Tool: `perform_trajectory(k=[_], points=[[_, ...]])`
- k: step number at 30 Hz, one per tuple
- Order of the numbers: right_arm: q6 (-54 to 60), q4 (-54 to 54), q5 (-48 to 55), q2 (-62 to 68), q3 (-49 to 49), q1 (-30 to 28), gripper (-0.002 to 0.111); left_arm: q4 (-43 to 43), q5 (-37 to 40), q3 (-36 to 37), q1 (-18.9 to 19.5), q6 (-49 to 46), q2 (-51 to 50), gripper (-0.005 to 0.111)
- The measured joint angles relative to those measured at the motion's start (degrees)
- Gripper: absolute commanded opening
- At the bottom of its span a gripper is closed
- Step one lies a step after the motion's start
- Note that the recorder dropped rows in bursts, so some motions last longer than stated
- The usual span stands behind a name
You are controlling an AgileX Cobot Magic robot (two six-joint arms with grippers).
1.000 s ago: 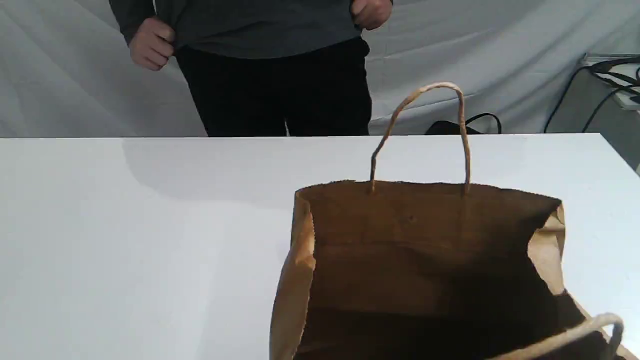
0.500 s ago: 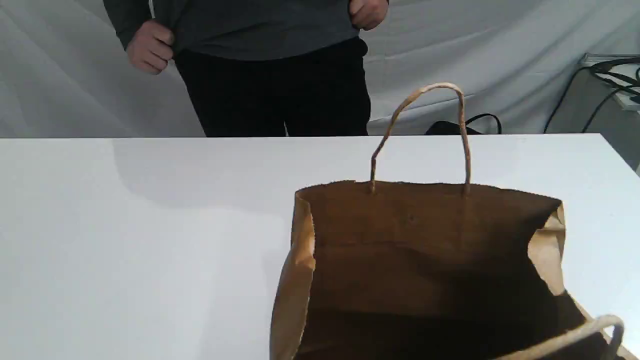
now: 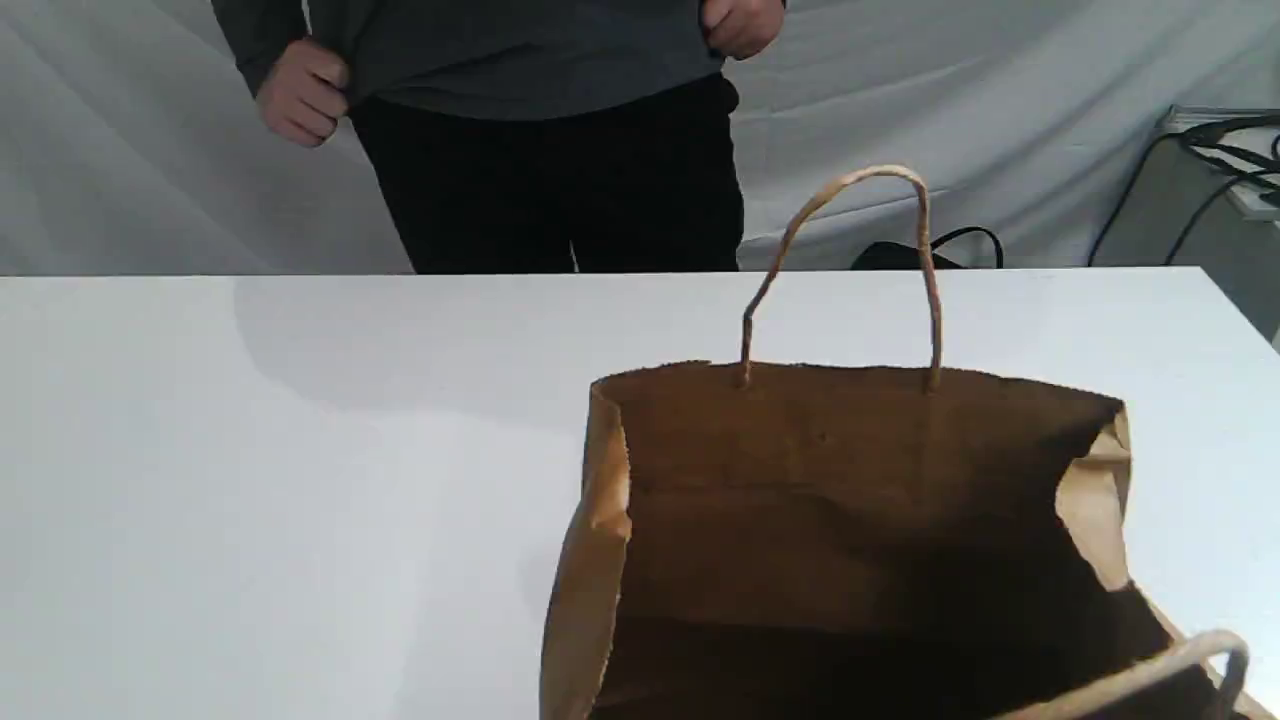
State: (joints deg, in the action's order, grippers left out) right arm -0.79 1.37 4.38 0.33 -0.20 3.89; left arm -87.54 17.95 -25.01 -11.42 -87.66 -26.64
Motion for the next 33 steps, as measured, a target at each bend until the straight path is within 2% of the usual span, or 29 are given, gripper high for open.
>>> perform_trajectory(k=[4,12,18,28,33], points=[[0.0,0.0,0.0,0.0,0.0,0.0,0.0,3.2,-0.29,2.08,2.17,0.42,4.55,0.0],[-0.09,0.0,0.0,0.0,0.0,0.0,0.0,4.82,-5.25,14.54,9.16,0.88,19.68,0.0],[-0.21,0.0,0.0,0.0,0.0,0.0,0.0,4.93,-8.62,20.01,9.98,1.09,26.08,0.0],[-0.21,0.0,0.12,0.0,0.0,0.0,0.0,4.93,-11.76,20.76,10.03,1.09,26.41,0.0],[-0.21,0.0,0.12,0.0,0.0,0.0,0.0,4.93,-12.74,16.76,10.03,1.09,26.41,0.0]])
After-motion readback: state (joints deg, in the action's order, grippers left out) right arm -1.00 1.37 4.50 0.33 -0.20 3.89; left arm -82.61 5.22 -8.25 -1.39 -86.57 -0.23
